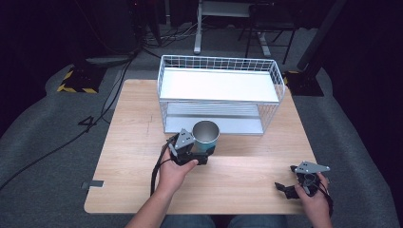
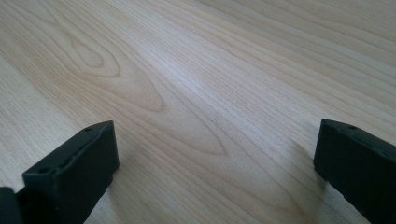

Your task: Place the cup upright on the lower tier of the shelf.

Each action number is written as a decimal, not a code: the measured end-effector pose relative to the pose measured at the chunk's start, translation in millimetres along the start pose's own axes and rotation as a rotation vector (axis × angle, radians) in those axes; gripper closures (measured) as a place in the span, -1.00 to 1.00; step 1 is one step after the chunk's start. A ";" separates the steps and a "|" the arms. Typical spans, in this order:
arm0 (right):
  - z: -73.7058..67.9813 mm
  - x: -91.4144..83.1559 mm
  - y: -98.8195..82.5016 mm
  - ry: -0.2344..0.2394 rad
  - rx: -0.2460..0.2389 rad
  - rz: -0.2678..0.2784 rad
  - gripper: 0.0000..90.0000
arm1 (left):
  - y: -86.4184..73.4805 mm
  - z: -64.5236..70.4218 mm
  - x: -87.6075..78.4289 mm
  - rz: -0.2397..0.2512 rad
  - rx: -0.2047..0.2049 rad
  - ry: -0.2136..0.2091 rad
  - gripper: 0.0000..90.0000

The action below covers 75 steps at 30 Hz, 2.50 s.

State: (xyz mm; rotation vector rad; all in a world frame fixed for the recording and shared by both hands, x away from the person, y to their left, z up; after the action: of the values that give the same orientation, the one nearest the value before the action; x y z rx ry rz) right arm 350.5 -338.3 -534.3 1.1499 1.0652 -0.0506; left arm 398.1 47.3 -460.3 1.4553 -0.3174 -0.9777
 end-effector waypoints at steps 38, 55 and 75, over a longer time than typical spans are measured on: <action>0.0 0.0 0.0 0.000 0.000 0.000 -1.00 | 25.3 -44.3 92.8 0.067 0.002 0.062 -0.56; 0.0 0.0 0.0 0.001 0.001 0.000 -1.00 | 29.8 -59.0 117.1 0.060 -0.042 0.098 -0.56; 0.0 0.0 0.0 0.001 0.000 0.000 -1.00 | 21.6 -75.2 132.0 -0.014 -0.039 0.215 -0.56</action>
State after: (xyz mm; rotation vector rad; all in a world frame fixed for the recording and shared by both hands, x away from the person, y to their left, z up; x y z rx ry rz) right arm 350.5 -338.3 -534.3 1.1506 1.0659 -0.0502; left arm 538.6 0.7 -500.7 1.5137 -0.1307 -0.8246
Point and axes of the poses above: each handheld gripper's, and its own axes: x roughly forward along the jaws, y roughly out of its top, z roughly to its right, the point moved 4 cm from there along x, roughly forward along the jaws
